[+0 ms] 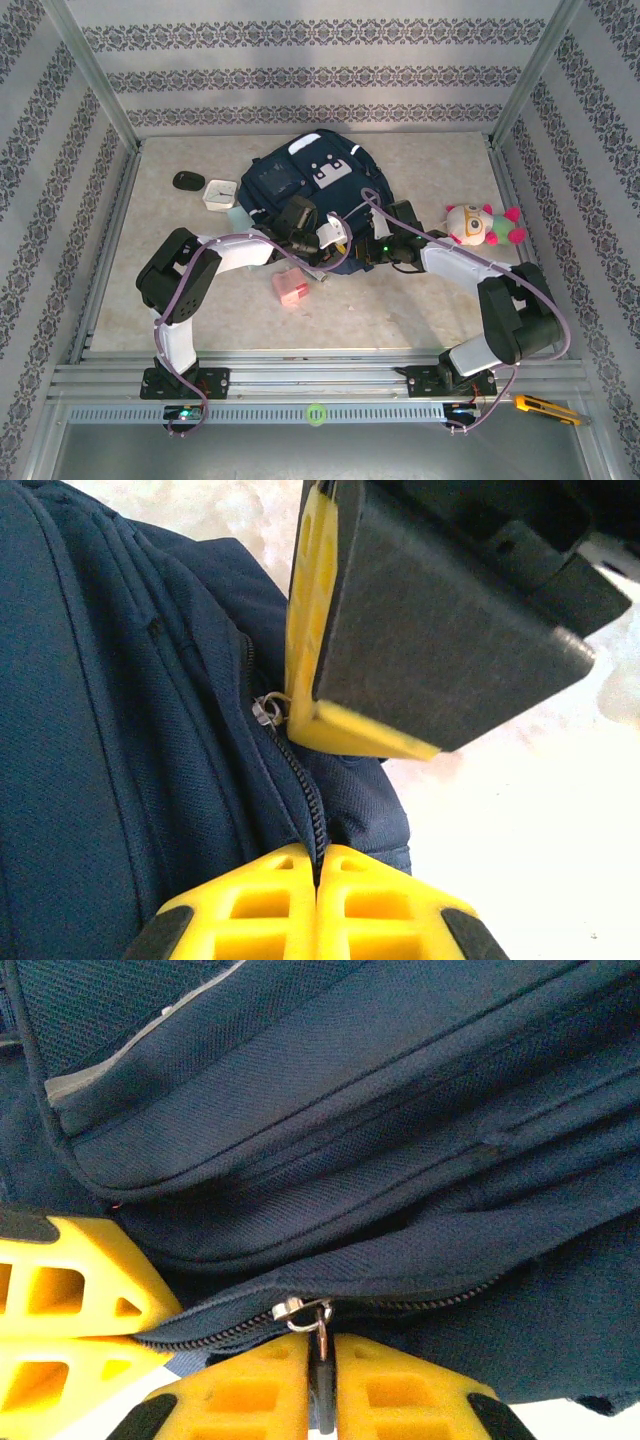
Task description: Pack the student bag
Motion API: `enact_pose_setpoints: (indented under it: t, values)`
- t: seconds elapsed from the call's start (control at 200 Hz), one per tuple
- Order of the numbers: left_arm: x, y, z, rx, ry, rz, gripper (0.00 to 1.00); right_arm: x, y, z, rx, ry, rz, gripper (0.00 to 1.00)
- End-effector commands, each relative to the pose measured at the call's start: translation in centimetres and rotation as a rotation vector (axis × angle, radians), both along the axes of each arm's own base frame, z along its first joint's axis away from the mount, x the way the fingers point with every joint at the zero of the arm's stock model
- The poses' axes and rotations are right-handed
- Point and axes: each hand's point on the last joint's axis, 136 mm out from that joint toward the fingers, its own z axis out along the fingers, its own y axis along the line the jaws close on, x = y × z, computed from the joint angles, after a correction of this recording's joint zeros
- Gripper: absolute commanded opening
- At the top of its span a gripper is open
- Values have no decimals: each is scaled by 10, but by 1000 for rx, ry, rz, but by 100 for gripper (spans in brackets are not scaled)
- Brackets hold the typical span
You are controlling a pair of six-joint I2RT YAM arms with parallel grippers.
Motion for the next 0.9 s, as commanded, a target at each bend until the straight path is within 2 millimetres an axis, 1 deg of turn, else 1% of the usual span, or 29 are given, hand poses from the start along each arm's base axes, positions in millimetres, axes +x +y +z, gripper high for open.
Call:
enact_pose_setpoints:
  t: [0.0,0.125,0.235,0.32,0.385,0.45,0.56,0.66,0.724,0.784,0.894]
  values:
    - [3,-9,29,-85,-46,-21,0,3,2,-7,-12,-19,-7,18]
    - [2,-9,33,-93,-51,-19,0,5,7,-6,17,-22,-6,21]
    - [2,-9,39,-121,-62,-13,0,4,8,-13,0,-11,-10,21]
    - [5,-7,38,-110,-69,2,0,4,1,-17,-35,-2,-35,8]
    - [8,-1,33,-77,-76,16,0,2,-8,-16,-55,1,-53,1]
    - [11,10,28,-31,-89,21,0,0,-21,-13,-64,2,-79,0]
    - [17,36,23,49,-111,35,0,-2,-47,-9,-68,20,-124,0]
    - [18,61,18,138,-127,28,0,-1,-60,-6,-56,40,-120,0]
    - [18,77,16,197,-133,28,0,2,-58,-1,-34,41,-97,0]
    - [16,90,13,243,-138,22,0,2,-50,5,-10,44,-68,0]
    - [13,106,12,296,-167,6,0,-1,-30,15,45,43,-24,0]
